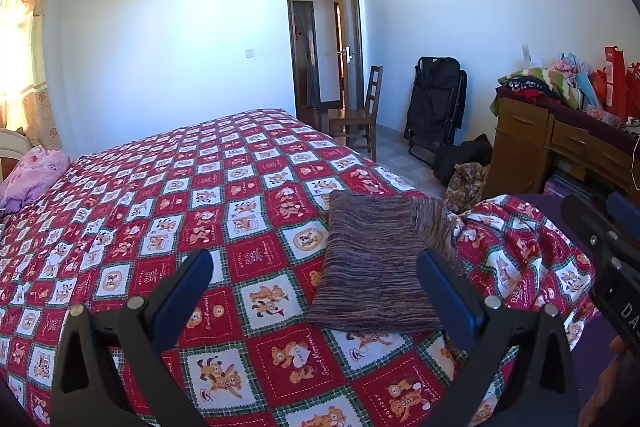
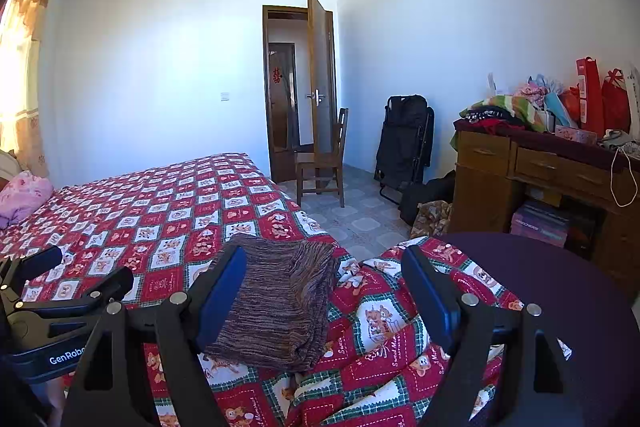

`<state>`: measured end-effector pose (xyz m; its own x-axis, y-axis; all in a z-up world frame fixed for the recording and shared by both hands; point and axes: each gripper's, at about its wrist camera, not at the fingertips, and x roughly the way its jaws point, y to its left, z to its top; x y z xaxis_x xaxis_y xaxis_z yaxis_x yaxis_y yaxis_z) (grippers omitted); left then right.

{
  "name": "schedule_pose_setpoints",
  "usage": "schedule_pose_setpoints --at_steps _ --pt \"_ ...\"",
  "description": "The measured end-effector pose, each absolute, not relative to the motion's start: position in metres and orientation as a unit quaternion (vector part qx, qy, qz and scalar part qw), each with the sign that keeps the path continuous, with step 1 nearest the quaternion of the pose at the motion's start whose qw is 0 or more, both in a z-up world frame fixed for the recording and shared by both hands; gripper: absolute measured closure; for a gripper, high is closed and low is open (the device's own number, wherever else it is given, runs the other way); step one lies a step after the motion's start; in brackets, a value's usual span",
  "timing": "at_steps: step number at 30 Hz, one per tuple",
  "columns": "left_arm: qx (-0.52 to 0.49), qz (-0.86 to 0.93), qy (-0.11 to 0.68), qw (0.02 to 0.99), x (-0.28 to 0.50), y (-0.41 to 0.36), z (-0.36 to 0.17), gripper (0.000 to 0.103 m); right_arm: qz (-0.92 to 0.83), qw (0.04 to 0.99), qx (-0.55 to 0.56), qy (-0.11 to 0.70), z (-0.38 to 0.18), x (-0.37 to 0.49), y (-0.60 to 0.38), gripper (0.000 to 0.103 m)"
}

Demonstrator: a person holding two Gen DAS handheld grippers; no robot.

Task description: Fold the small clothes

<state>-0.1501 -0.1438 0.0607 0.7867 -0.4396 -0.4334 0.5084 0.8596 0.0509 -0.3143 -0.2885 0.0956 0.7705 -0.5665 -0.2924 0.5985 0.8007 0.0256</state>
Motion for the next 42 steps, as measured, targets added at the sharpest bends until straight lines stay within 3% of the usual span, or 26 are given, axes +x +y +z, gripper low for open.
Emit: schedule_pose_setpoints --at_steps 42 --pt "0.095 -0.255 0.227 0.935 -0.141 -0.147 0.050 0.000 -0.309 0.934 0.077 0.160 0.081 -0.309 -0.291 0.022"
